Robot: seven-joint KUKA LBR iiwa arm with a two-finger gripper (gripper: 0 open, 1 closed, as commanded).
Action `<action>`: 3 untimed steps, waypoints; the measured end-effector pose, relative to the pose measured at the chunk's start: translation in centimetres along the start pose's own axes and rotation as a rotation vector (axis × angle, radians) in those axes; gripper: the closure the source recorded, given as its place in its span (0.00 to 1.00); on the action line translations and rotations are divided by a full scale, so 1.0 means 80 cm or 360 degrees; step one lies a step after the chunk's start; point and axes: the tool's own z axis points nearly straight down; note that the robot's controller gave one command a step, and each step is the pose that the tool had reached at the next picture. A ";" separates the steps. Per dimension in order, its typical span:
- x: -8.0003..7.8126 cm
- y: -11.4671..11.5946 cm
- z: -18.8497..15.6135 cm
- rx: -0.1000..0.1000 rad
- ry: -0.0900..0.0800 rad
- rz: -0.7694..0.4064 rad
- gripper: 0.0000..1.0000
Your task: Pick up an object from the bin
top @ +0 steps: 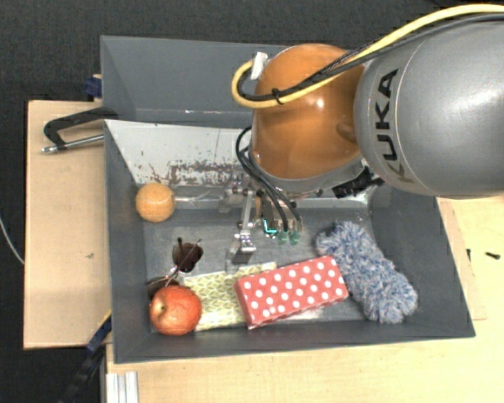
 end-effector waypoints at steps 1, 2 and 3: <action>0.002 0.007 0.015 0.0000 -0.0005 0.0071 0.00; 0.010 0.025 0.051 0.0001 0.0002 0.0196 0.00; 0.002 0.005 0.129 -0.0002 -0.0009 -0.0077 0.00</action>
Offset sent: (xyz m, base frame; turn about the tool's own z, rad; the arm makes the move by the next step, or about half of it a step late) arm -0.0088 0.0196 -0.0416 0.1266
